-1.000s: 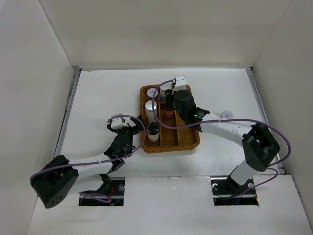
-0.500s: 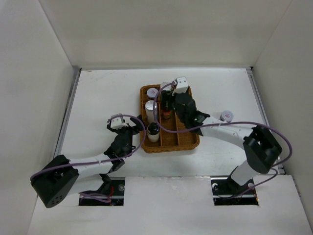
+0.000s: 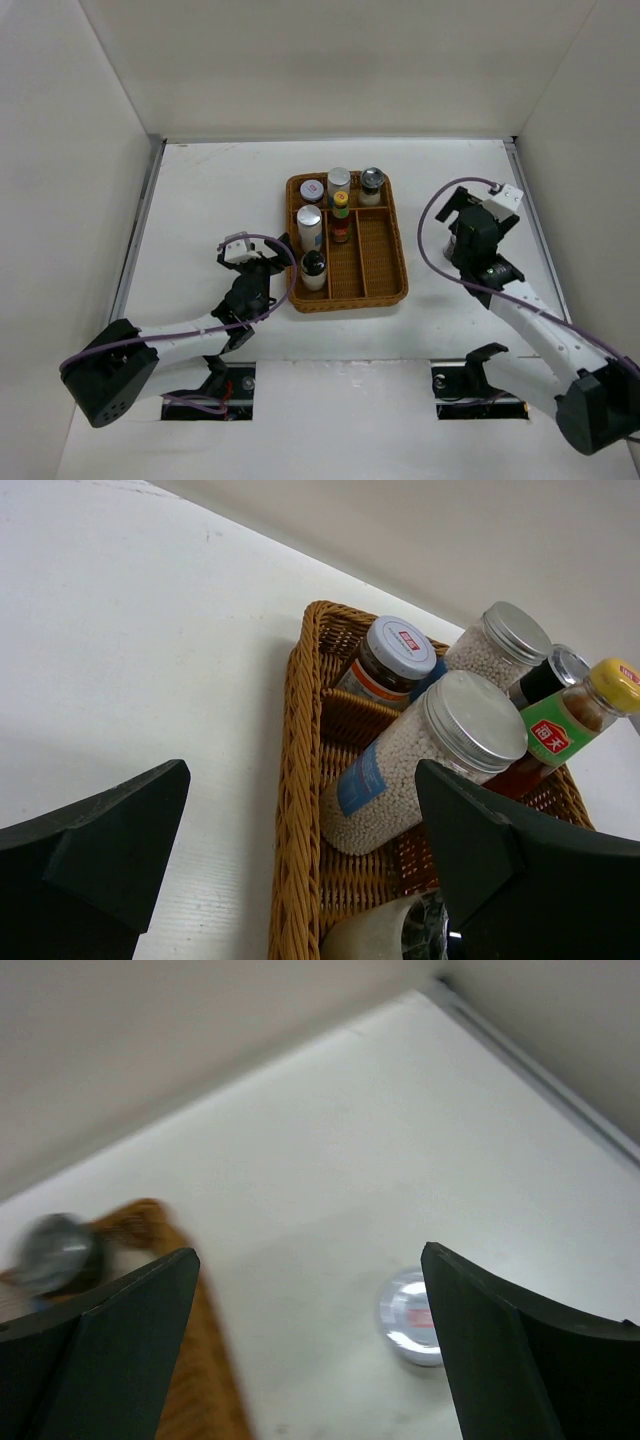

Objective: Organize the condiment bottles

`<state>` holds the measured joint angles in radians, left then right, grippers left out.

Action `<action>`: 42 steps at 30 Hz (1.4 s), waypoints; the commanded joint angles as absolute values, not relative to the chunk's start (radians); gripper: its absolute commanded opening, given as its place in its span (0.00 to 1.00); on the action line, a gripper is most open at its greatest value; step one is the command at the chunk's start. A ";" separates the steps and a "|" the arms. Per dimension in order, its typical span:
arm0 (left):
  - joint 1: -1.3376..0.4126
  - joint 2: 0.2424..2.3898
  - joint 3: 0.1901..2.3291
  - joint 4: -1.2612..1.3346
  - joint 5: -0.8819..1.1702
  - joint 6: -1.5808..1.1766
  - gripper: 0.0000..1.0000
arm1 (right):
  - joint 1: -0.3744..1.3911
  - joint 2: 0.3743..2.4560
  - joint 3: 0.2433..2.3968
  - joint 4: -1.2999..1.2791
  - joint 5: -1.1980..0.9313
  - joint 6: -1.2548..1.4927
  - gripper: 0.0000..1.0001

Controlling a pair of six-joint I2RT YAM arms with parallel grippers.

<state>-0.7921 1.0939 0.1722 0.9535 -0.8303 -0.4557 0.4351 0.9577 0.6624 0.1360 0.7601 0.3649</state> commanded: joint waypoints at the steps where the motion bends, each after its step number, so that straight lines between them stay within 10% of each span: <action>1: -0.797 1.085 0.178 0.991 -0.825 -0.472 1.00 | 0.322 1.014 0.641 -0.106 0.777 0.494 1.00; 14: -0.805 1.095 0.179 0.991 -0.825 -0.476 1.00 | 0.236 1.305 0.676 -0.012 0.644 0.502 1.00; 25: -0.800 1.101 0.181 0.991 -0.822 -0.477 1.00 | 0.362 1.142 0.649 0.167 0.776 0.396 0.43; 42: -0.792 1.117 0.184 0.991 -0.822 -0.485 1.00 | 0.697 1.429 0.905 0.382 0.549 0.295 0.45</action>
